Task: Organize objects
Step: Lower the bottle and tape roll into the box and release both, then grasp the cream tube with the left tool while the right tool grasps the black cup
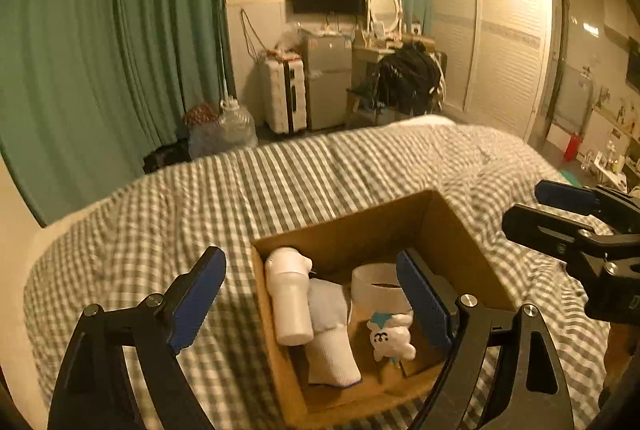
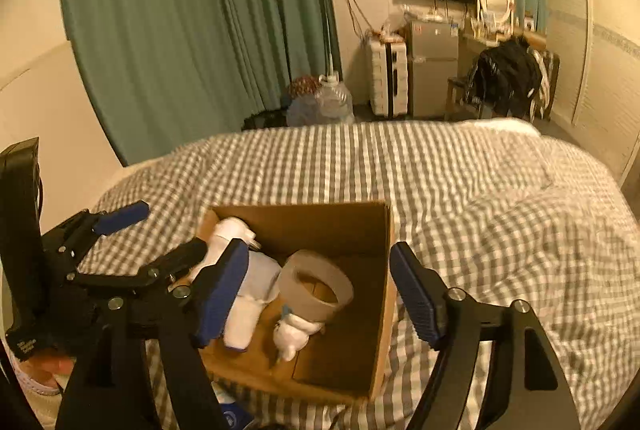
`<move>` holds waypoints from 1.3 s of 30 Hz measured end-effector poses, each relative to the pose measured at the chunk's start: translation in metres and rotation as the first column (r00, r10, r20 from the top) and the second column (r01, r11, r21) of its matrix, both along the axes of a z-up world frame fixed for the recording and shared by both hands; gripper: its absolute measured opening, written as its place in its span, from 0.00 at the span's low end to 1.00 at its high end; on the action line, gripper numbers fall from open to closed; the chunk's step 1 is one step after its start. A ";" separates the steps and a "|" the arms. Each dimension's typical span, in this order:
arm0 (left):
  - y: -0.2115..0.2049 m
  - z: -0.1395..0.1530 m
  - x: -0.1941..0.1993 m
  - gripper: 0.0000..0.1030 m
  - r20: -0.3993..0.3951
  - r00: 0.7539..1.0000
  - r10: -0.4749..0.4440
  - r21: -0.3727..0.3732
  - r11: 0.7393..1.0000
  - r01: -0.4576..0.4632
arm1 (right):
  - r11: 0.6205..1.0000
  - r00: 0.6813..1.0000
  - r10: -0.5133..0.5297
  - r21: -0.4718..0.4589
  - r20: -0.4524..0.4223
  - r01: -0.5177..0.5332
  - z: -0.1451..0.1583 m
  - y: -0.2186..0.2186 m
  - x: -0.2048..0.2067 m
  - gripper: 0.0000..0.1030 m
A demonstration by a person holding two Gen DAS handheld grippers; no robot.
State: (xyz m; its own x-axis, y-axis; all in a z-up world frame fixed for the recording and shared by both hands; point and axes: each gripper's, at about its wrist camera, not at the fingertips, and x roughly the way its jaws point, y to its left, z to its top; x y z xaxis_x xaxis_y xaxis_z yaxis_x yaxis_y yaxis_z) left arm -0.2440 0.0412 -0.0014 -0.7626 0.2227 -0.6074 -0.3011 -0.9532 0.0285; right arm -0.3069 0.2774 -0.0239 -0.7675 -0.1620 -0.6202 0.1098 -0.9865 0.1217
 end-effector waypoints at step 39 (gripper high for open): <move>-0.024 -0.143 0.137 0.96 0.279 0.945 0.173 -0.115 0.983 -0.146 | 0.979 0.981 0.123 0.142 0.151 -0.145 -0.092 -0.039 0.112 0.85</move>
